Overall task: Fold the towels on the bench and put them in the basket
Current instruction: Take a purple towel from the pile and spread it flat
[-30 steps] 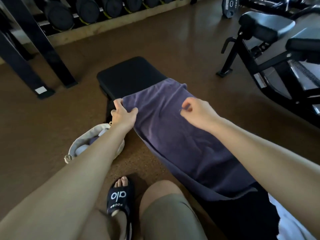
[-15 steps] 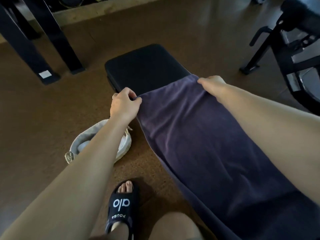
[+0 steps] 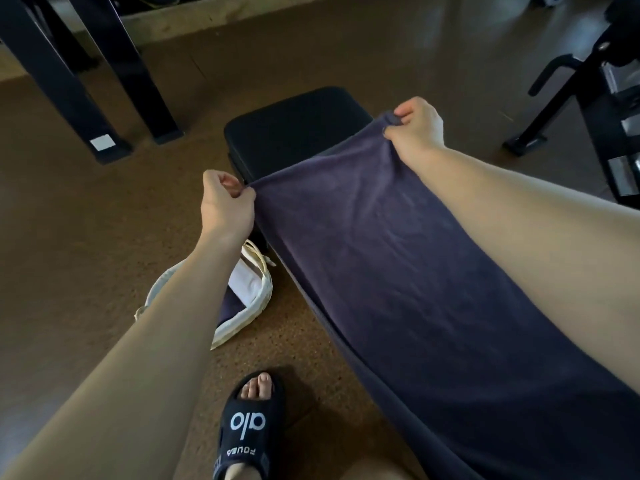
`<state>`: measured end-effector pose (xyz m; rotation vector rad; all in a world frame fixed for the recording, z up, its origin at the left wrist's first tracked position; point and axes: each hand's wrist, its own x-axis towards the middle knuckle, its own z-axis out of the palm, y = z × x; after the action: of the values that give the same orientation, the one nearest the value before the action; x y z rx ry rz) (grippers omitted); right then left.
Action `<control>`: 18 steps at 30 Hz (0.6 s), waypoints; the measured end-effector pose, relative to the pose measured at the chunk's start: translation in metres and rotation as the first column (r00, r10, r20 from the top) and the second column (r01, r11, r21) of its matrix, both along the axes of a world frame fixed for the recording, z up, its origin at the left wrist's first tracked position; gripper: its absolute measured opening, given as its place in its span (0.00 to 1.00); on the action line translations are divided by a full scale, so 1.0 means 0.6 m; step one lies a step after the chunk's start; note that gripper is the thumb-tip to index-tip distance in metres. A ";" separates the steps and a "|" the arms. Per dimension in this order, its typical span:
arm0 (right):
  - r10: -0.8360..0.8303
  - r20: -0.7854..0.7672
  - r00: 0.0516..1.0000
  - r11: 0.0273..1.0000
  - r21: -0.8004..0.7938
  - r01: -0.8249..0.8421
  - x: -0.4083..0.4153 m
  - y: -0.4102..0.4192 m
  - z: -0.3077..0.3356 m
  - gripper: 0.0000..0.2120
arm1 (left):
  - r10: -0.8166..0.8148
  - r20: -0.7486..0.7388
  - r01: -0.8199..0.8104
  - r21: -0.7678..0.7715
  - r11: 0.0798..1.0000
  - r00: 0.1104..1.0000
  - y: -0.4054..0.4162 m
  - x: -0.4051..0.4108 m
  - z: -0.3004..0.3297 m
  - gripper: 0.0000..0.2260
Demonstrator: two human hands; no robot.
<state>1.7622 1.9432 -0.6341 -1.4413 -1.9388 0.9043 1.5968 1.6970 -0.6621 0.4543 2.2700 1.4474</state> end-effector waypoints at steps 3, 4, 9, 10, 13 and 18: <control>-0.034 0.016 0.999 0.999 0.012 0.033 -0.004 0.013 -0.012 0.12 | -0.004 -0.058 0.006 0.026 1.000 0.998 0.003 -0.004 -0.001 0.12; -0.041 0.018 0.999 0.999 0.024 0.041 -0.005 0.017 -0.013 0.11 | -0.012 -0.094 0.014 0.021 1.000 0.996 0.005 -0.004 -0.001 0.10; -0.066 0.042 0.997 0.991 0.117 0.060 -0.011 0.029 -0.018 0.07 | -0.051 -0.215 0.054 0.008 0.998 0.975 0.019 -0.009 -0.002 0.08; -0.057 0.075 0.996 0.989 0.137 0.046 -0.013 0.028 -0.018 0.09 | -0.054 -0.239 0.057 0.002 0.998 0.969 0.021 -0.011 -0.002 0.09; -0.029 0.279 0.960 0.974 0.223 -0.035 -0.019 0.016 -0.021 0.10 | -0.089 -0.354 0.067 -0.074 0.995 0.931 0.025 -0.007 0.002 0.11; 0.156 0.412 0.898 0.823 0.449 -0.349 -0.026 -0.062 -0.041 0.18 | -0.269 -0.687 0.052 -0.320 0.946 0.675 0.039 0.024 0.026 0.19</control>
<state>1.7469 1.9063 -0.6585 -1.0848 -2.4509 0.1748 1.6111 1.7201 -0.6467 1.2979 2.8676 0.9024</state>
